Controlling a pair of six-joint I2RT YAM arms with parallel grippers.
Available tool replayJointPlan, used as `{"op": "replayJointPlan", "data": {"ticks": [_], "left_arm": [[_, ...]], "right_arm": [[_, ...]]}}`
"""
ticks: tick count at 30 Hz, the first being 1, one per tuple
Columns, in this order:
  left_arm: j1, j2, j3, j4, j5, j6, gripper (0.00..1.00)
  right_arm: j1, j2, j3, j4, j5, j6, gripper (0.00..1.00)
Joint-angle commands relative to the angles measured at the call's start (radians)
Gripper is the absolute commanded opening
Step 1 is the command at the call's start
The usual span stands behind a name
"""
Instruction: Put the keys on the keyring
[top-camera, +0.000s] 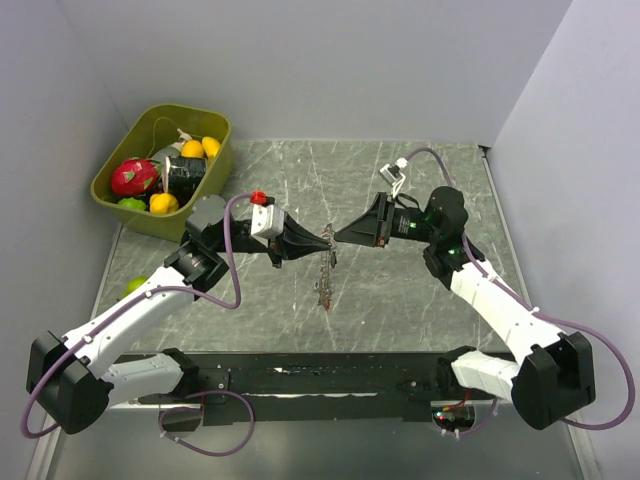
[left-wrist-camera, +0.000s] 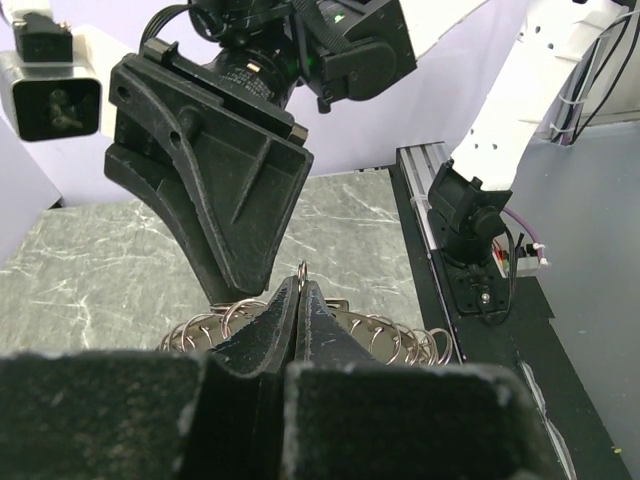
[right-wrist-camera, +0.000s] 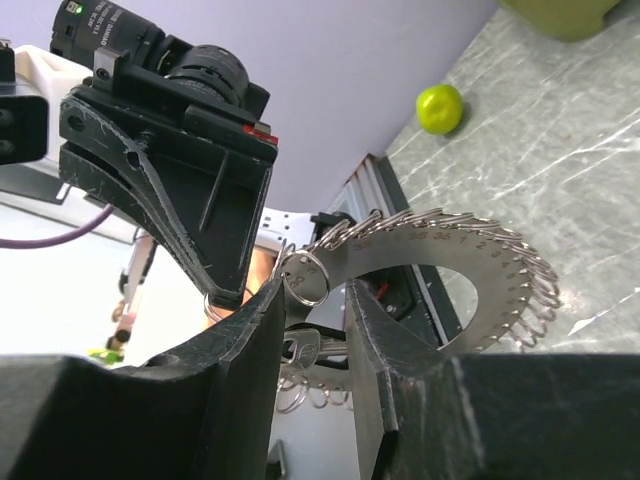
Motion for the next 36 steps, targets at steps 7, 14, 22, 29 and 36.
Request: {"op": "replayJointPlan", "data": {"ticks": [7, 14, 22, 29, 36], "left_arm": [[0.004, -0.015, 0.027, 0.075, 0.031, 0.001, 0.01], [0.004, -0.022, 0.022, 0.055, 0.015, 0.008, 0.01], [0.004, -0.048, 0.022, -0.031, -0.027, 0.079, 0.04], [0.001, -0.105, 0.024, -0.156, 0.039, 0.246, 0.69], [0.003, -0.079, 0.060, -0.175, -0.056, 0.148, 0.72]], "right_arm": [[-0.002, 0.027, -0.006, 0.162, -0.041, 0.076, 0.33], [-0.002, -0.002, -0.007, 0.128, -0.022, 0.045, 0.00], [-0.001, -0.077, 0.074, -0.171, 0.056, -0.242, 0.00], [-0.001, -0.088, 0.120, -0.257, 0.070, -0.364, 0.00], [-0.002, -0.080, 0.135, -0.234, 0.026, -0.410, 0.00]]}}
